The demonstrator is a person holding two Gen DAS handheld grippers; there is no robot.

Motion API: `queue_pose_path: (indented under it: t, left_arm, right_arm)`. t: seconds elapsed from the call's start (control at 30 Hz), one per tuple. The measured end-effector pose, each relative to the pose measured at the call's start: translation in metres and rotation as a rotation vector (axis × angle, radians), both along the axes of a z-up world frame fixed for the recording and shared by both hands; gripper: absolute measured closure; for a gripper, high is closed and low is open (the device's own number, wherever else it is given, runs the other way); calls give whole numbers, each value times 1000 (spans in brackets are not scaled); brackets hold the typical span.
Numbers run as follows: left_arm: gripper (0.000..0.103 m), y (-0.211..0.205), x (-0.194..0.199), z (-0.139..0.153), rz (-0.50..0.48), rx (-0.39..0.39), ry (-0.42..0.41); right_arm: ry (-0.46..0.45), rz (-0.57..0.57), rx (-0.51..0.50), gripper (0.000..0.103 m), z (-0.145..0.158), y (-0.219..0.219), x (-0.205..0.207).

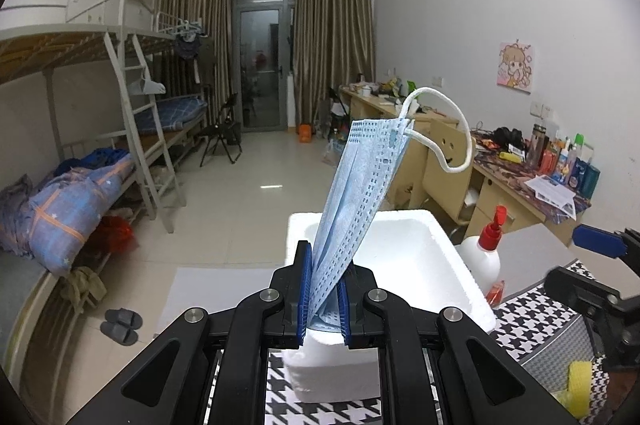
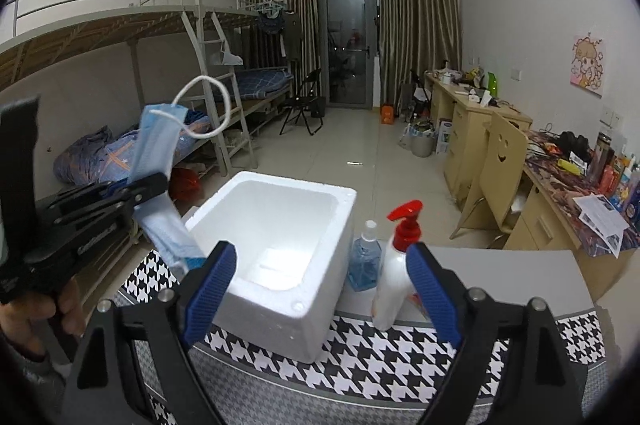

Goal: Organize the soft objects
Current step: 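Lower the blue mask into the foam box and open the left gripper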

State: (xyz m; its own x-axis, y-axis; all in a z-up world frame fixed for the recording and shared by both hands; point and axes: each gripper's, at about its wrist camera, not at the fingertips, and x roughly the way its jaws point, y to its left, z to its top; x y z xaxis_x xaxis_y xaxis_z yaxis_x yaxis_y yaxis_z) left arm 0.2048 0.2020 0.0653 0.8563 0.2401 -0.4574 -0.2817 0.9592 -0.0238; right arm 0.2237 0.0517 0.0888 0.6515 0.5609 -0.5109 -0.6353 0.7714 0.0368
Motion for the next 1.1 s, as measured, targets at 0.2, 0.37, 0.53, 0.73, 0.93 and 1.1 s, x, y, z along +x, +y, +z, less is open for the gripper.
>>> queue_pose_path:
  t: [0.2,0.37,0.53,0.73,0.93,1.1]
  left_arm:
    - [90,-3,14,-4,-2,14,30]
    - [90,-7,29,-9,1,25,61]
    - [90,-7,45,-15,11,37,96]
    - [80,-6,63,-29,21,30,153]
    - [37,-7,68,-38,25,24,179]
    - [14,-13,59,-36,18,19,160]
  right_arm:
    - [7,-11,18,13,-2,-14,-2]
    - [4,-16,15,13,-4,-24,-9]
    - [10,-26,21,13,-7,-34,-12]
    - [26,-52,21,13,-13,-48,-10]
    - [43,-70,32,13,-15,-60,-7]
    - [55,-80,40,13,-18,-67,-4]
